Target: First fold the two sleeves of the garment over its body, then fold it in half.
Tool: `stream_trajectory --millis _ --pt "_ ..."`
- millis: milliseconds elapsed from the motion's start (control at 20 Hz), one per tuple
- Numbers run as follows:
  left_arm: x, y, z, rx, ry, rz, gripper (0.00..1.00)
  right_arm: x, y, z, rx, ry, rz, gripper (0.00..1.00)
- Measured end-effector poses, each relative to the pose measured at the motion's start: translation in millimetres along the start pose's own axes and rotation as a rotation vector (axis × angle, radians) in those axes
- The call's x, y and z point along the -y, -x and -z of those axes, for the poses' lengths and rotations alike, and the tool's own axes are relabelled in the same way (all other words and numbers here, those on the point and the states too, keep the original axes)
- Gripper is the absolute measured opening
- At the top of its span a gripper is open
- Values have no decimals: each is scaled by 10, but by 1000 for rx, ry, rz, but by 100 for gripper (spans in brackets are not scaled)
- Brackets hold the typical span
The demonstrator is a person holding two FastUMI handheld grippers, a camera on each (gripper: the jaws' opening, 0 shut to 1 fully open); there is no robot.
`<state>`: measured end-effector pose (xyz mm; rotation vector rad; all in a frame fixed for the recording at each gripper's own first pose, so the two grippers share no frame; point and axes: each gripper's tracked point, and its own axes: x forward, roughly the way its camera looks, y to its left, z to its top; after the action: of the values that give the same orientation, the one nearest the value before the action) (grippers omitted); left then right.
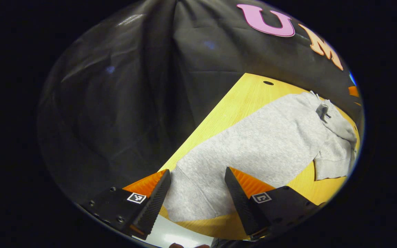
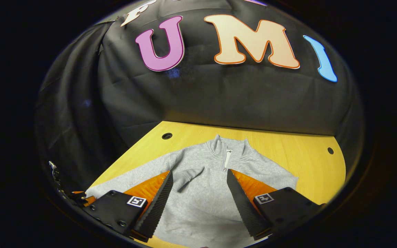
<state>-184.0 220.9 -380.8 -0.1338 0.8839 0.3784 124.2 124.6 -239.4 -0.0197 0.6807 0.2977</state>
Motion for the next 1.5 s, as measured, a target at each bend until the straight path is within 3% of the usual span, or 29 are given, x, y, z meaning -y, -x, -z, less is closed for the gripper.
stream_trajectory --millis 200,350,450,600,750,1000,1200,1500 --pt "65 8 29 -47 61 0 79 103 57 47 -4 -3 1 98" --pt "144 -14 18 -51 37 27 70 183 120 73 -6 -14 3 98" --pt "241 0 1 -54 16 55 54 234 181 69 -1 -12 4 98" --pt "337 -32 -13 -39 -15 57 13 346 269 54 14 1 14 98" --pt "346 -28 -31 -34 -77 23 0 481 370 143 6 14 28 98" --pt "407 29 -213 -70 31 40 0 715 505 239 4 16 55 94" --pt "583 48 -565 -34 59 62 0 855 630 278 4 -9 66 98" --pt "995 74 -1201 43 56 129 0 1118 824 307 42 -36 115 94"
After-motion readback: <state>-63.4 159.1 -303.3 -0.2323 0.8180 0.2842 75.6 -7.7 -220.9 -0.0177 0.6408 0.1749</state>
